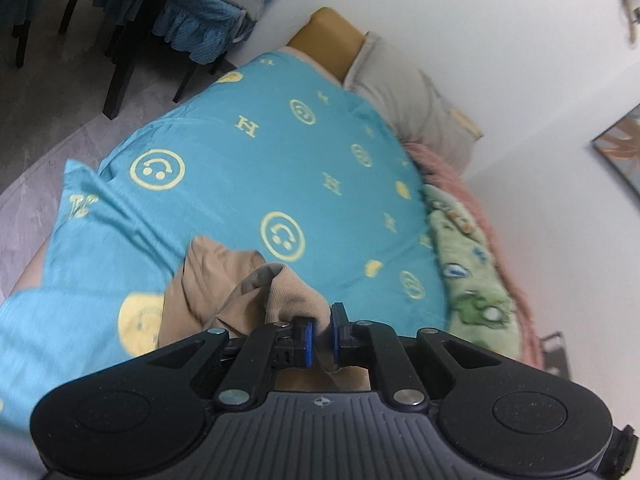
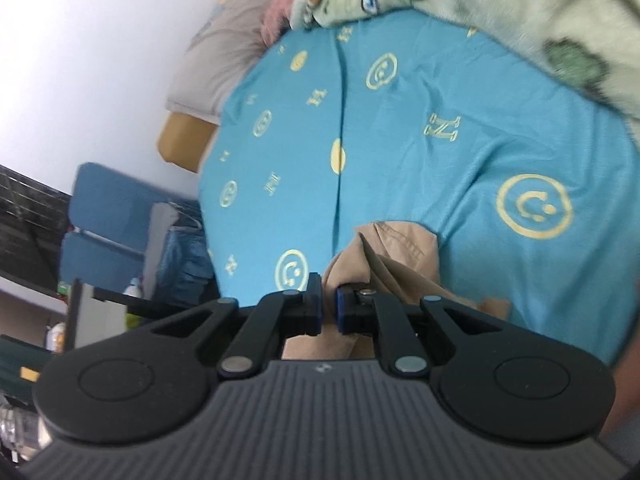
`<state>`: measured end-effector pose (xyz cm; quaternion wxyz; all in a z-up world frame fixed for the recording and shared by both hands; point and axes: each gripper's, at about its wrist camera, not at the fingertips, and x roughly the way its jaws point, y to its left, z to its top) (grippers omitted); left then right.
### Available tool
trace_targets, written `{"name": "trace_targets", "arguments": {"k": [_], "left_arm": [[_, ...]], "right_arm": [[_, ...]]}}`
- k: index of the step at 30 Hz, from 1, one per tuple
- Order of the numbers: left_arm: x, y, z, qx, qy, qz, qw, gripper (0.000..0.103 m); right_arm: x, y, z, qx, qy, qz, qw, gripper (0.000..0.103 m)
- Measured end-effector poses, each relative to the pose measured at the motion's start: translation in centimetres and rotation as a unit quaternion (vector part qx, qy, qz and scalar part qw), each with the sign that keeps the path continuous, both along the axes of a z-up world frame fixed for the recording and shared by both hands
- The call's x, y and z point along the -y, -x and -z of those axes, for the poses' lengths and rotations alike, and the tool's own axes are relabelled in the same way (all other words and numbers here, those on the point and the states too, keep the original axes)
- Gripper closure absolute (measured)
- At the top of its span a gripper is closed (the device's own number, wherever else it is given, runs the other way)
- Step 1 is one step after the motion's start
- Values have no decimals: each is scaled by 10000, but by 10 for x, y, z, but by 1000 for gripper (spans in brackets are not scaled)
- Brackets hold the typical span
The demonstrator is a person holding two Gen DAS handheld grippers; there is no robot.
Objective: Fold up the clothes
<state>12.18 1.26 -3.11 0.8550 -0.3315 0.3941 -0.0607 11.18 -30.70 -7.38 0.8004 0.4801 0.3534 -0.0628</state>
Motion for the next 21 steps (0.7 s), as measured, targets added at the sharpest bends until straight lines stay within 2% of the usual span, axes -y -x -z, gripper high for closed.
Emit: {"name": "trace_targets", "arguments": {"k": [3, 7, 9, 12, 16, 21], "left_arm": [[3, -26, 23, -32, -84, 6, 10000, 93], [4, -41, 44, 180, -60, 0, 9998, 93], [3, -43, 51, 285, 39, -85, 9996, 93], [3, -50, 58, 372, -50, -45, 9993, 92], [2, -66, 71, 368, -190, 88, 9991, 92], [4, -73, 76, 350, -346, 404, 9980, 89]], "right_arm": [[2, -20, 19, -121, 72, -105, 9998, 93], [5, -40, 43, -165, 80, -214, 9996, 93], [7, -48, 54, -129, -51, -207, 9997, 92], [7, -61, 59, -139, -142, -163, 9997, 91], [3, -86, 66, -285, 61, -331, 9990, 91], [3, -91, 81, -493, 96, -321, 9982, 91]]}}
